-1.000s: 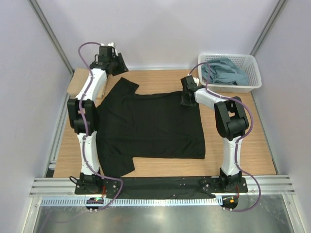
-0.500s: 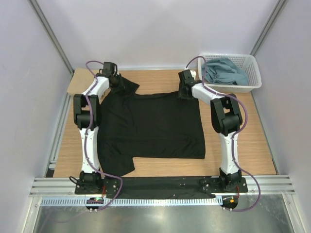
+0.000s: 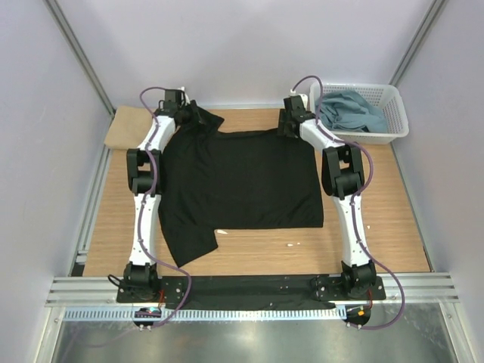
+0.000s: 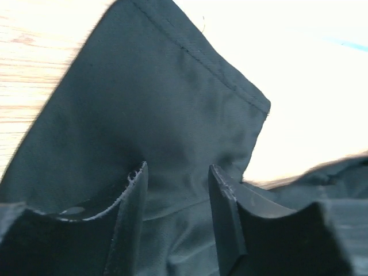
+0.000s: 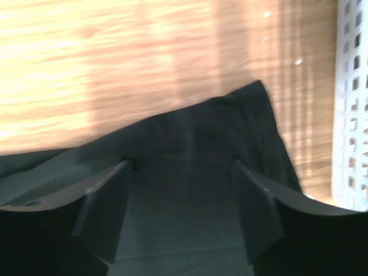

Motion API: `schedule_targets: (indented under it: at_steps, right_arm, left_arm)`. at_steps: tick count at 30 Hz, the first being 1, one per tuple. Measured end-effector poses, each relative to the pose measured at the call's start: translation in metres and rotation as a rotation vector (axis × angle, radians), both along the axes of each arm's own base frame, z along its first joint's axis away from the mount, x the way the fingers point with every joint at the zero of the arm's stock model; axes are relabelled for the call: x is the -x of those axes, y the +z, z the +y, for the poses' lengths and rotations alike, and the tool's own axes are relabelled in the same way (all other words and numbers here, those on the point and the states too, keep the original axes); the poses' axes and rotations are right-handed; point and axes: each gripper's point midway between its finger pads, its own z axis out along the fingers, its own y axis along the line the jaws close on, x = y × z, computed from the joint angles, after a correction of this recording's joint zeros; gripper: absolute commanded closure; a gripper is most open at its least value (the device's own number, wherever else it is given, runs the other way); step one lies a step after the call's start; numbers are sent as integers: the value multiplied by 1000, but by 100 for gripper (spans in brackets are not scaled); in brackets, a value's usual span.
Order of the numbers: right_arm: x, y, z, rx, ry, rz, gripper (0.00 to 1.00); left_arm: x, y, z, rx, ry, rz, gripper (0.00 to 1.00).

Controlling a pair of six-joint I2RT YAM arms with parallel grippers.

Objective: Fold and stack the t-shirts
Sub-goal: Flatten the tshirt out, then fold the tshirt

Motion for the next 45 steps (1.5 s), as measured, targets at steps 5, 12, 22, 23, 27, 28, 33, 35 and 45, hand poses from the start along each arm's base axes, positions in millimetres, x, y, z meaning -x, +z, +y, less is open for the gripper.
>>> schedule_targets:
  at_steps: [5,12,22,23,27,28,33,35,45]
  right_arm:
    - [-5,20,-7,43,7,14,13]
    - [54,85,14,75,47,40,18]
    - [277,122,165,-161,491,89,46]
    - [301,110,180,-196,535,126,45]
    - [354,52,181,-259,531,303,34]
    - [361,40,170,-253,503,340,32]
    - [379,30,118,-238,364,370,28]
    - [381,47,97,-276,309,322,28]
    - [381,60,28,-340,104,243,27]
  left_arm:
    - [4,16,1,4,11,-5,45]
    - [71,144,26,-121,111,-57,53]
    - [313,172,52,-173,152,30,65]
    - [335,150,53,-159,165,90,65]
    - [416,77,52,-77,236,321,59]
    - [433,65,51,-51,263,362,57]
    - [479,46,48,75,394,412,57]
    - [487,46,49,85,425,435,58]
    - [506,13,57,-38,500,637,52]
